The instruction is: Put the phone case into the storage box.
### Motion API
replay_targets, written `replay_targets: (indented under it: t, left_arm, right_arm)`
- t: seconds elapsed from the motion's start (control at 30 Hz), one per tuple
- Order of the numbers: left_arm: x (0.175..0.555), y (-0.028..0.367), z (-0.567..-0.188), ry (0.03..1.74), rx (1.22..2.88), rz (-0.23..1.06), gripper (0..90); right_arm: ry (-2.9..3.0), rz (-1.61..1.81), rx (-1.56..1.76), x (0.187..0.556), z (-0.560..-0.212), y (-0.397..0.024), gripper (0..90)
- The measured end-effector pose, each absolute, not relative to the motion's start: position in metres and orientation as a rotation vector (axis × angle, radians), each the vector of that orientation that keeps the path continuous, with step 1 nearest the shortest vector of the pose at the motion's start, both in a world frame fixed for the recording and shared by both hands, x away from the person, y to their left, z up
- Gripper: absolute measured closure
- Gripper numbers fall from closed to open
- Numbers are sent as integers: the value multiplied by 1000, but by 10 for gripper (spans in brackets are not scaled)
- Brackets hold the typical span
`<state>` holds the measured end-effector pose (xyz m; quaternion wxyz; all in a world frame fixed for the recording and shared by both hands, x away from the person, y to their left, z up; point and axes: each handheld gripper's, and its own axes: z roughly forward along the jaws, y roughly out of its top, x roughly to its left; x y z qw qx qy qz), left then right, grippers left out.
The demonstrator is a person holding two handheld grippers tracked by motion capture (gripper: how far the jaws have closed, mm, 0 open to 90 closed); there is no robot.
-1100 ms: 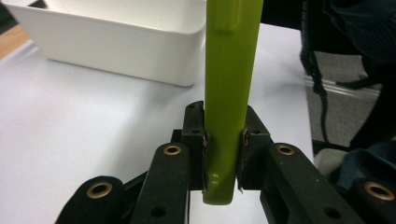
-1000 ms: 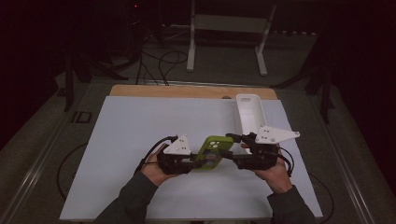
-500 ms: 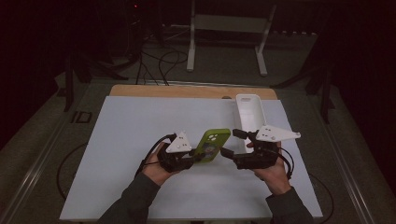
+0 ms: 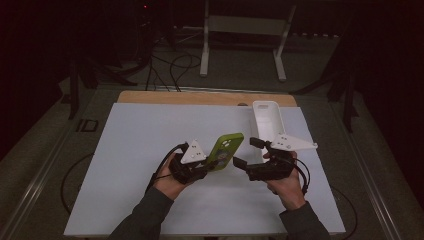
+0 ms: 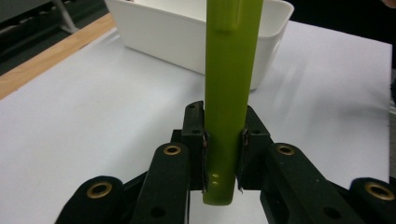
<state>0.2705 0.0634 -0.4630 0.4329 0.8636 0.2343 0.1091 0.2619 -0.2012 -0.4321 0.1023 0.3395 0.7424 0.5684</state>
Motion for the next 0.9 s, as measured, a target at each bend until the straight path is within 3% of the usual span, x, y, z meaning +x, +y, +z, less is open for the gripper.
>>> replay_targets:
  t: [0.9]
  left_arm:
    - [266,59,-459,707,2121,429,775]
  right_arm:
    - [2069,1726,1092,260,-434,-195,78]
